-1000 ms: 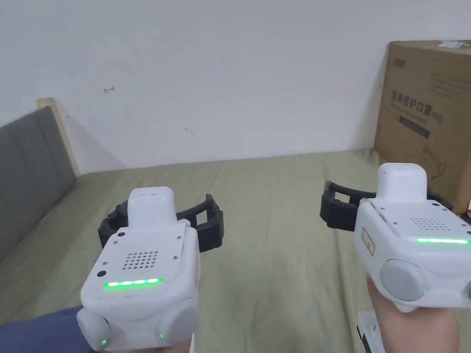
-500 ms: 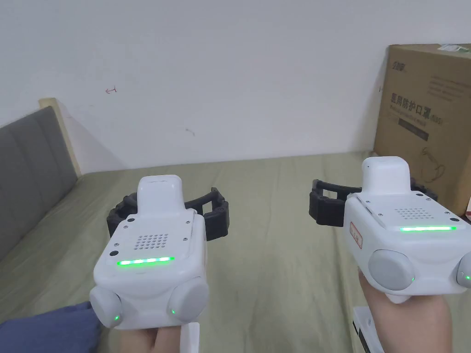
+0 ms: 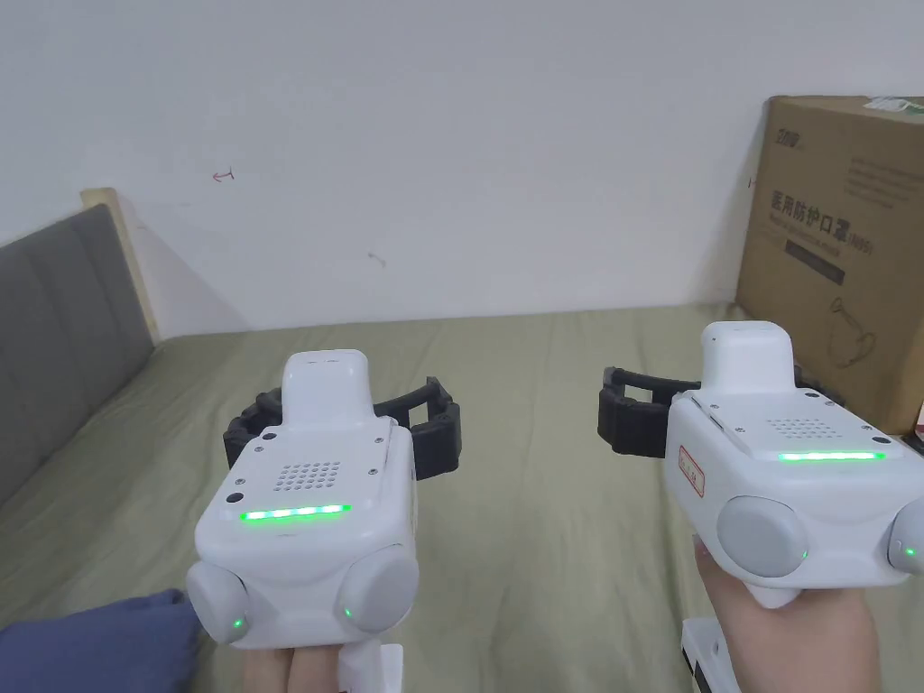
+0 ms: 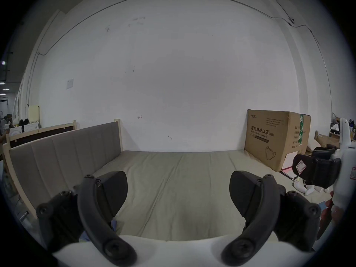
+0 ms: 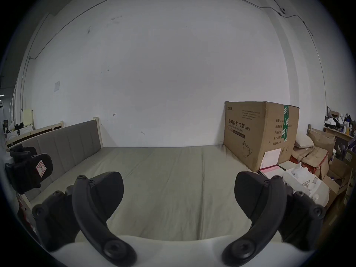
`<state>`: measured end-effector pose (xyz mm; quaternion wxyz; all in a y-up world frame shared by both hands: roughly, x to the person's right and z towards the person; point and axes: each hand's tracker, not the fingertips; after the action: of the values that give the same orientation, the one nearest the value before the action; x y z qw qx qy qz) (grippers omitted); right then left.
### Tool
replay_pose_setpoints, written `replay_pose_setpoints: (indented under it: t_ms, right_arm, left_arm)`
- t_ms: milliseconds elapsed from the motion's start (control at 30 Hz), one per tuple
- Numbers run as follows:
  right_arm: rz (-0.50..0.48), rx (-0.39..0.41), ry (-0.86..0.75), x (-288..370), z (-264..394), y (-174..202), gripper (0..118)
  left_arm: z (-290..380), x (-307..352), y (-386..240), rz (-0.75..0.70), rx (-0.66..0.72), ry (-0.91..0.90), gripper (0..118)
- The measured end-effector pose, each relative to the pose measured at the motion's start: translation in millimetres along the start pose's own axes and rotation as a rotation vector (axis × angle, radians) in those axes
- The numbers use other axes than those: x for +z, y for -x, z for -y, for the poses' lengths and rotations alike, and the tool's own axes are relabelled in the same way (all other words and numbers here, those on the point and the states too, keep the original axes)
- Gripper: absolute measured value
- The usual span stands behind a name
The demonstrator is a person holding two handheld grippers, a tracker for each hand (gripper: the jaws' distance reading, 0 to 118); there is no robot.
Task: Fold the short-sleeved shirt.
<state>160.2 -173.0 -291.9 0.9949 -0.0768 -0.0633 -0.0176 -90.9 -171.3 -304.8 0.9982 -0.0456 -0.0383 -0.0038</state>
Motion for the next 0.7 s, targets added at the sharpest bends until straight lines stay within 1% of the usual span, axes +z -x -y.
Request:
replay_pose_setpoints:
  t_ms: [167, 267, 367, 533, 700]
  right_arm:
    - [-0.007, -0.001, 0.004, 5, 2, 0, 115]
    - [-0.004, 0.005, 0.011, 6, 5, -2, 115]
    - [0.002, -0.009, 0.016, 8, 10, -5, 115]
    - [0.006, -0.016, 0.009, 12, 22, -5, 115]
    - [0.000, -0.035, -0.027, 6, 27, -5, 115]
  left_arm:
    - [5, 2, 3, 0.051, 0.062, 0.010, 109]
    - [7, 3, 0, 0.041, 0.049, 0.013, 109]
    - [9, 6, 0, 0.040, 0.039, 0.016, 109]
    - [12, 10, 5, 0.046, 0.065, 0.032, 110]
    - [7, 0, 6, 0.032, 0.081, 0.053, 110]
